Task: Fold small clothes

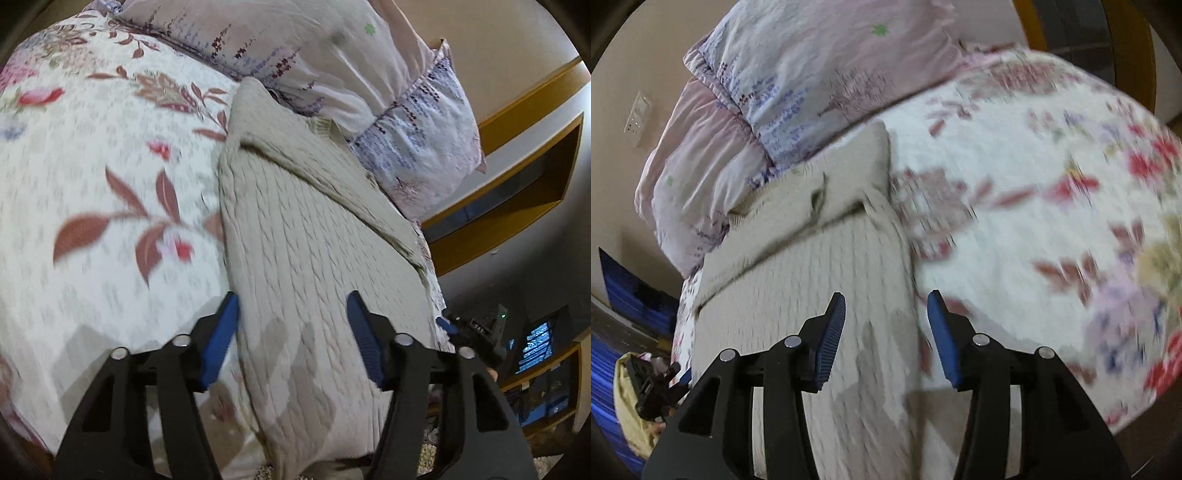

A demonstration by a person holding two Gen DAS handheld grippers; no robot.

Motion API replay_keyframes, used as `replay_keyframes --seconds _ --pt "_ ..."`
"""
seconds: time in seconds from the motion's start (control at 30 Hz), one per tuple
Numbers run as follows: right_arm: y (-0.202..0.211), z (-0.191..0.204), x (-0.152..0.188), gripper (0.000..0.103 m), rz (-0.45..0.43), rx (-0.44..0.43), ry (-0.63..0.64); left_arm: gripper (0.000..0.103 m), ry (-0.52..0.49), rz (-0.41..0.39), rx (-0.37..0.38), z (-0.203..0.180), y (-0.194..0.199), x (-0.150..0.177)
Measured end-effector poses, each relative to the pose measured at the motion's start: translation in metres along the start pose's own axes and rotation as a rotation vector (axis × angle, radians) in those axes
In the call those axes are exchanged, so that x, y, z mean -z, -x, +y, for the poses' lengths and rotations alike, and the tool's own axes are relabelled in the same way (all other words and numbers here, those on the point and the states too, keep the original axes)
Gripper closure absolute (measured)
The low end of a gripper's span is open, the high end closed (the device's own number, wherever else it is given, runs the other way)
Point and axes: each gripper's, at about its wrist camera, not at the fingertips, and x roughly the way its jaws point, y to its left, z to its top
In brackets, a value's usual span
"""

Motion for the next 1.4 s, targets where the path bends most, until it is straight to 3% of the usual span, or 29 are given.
replay_keyframes --seconds 0.1,0.33,0.63,0.7,0.77,0.87,1.13,1.4 --pt "0.0 -0.008 0.016 0.069 0.063 -0.058 -0.025 0.051 -0.003 0.008 0.031 -0.005 0.004 0.017" --pt "0.002 -0.012 0.052 0.082 0.156 -0.253 -0.043 0.057 0.025 0.045 0.112 -0.012 0.012 0.05" --pt "0.008 -0.003 0.084 0.083 0.219 -0.335 0.006 0.061 0.041 0.118 0.177 -0.016 0.006 0.074" --pt "0.01 0.003 0.088 0.094 0.223 -0.325 0.035 0.067 0.005 0.134 0.158 -0.023 0.004 0.076" --pt "0.013 0.011 0.087 0.095 0.196 -0.303 0.079 0.086 -0.02 0.137 0.14 -0.027 0.002 0.076" --pt "0.022 0.024 0.077 0.095 0.117 -0.298 0.121 0.095 -0.04 0.125 0.111 -0.029 0.002 0.071" --pt "0.053 0.057 0.05 0.095 -0.152 -0.204 0.289 0.097 -0.096 0.004 0.025 -0.038 0.02 0.035" --pt "0.055 0.098 0.01 0.095 -0.364 -0.085 0.423 0.097 -0.223 -0.152 -0.095 -0.063 0.023 -0.03"
